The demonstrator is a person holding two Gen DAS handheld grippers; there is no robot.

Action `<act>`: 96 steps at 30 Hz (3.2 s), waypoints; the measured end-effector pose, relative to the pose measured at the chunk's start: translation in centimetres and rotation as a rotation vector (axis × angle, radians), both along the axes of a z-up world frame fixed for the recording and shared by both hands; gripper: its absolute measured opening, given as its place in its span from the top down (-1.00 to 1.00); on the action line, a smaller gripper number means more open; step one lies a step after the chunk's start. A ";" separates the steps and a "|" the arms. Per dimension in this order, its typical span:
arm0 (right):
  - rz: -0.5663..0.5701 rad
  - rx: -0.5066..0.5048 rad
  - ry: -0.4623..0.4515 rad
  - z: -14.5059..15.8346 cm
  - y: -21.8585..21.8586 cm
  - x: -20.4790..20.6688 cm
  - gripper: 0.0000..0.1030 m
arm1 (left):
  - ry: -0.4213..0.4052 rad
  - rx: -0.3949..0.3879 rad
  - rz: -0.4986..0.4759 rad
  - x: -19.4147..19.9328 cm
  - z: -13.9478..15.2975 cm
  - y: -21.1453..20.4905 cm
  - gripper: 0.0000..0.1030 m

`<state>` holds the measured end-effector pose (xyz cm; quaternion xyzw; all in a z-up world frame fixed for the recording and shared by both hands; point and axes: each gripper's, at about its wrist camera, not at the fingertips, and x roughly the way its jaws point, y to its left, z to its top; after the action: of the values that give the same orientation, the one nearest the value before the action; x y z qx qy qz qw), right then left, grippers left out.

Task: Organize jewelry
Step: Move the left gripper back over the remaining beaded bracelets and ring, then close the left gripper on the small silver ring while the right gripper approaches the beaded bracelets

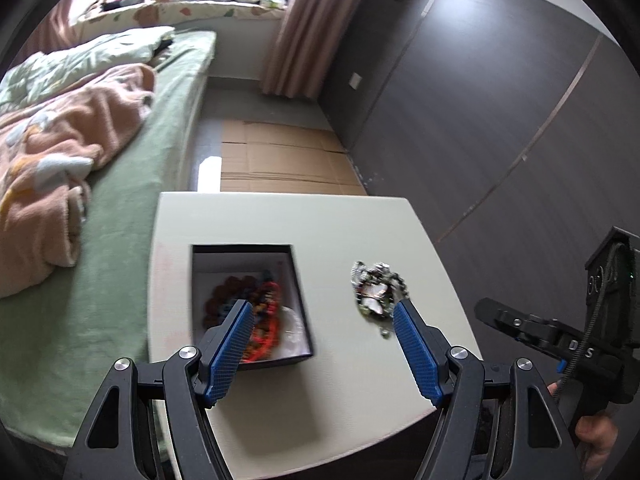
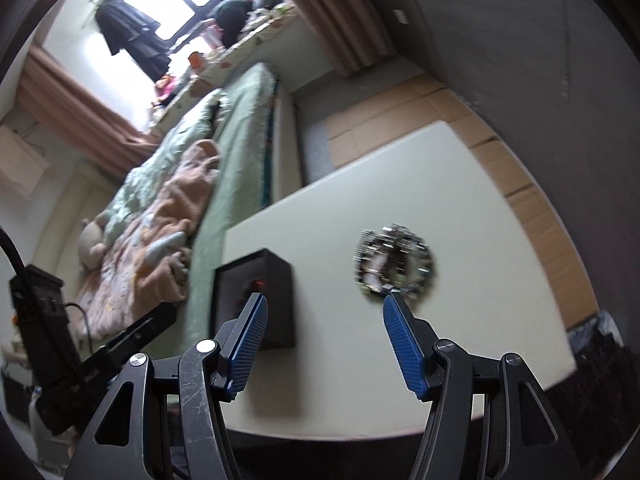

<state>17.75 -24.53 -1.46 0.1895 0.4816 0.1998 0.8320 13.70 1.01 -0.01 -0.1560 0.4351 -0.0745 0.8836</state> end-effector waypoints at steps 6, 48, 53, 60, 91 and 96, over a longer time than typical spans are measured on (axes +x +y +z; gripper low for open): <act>-0.058 -0.013 0.043 -1.5 -3.0 0.0 -0.18 | 0.018 0.027 -0.063 0.7 -0.9 -3.2 -0.42; -0.197 0.025 0.238 -8.5 -9.6 1.9 -0.18 | 0.176 0.357 -0.306 6.7 -12.9 -16.1 0.41; -0.192 0.014 0.244 -8.8 -9.3 2.2 -0.18 | 0.185 0.330 -0.291 6.8 -12.9 -15.5 0.74; -0.172 0.059 0.234 -8.7 -8.8 2.3 -0.18 | 0.154 0.277 -0.265 6.6 -11.3 -13.9 0.74; -0.058 0.050 0.181 -9.3 0.3 7.9 0.46 | 0.039 0.109 -0.139 7.0 -5.1 -4.3 0.74; -0.079 0.054 0.173 -9.5 0.6 9.3 0.46 | 0.035 0.096 -0.132 7.4 -4.9 -3.6 0.74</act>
<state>27.08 -23.92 -10.93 0.2470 0.5382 0.1626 0.7892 21.12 -2.61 -4.93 -0.0858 0.4630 -0.1092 0.8754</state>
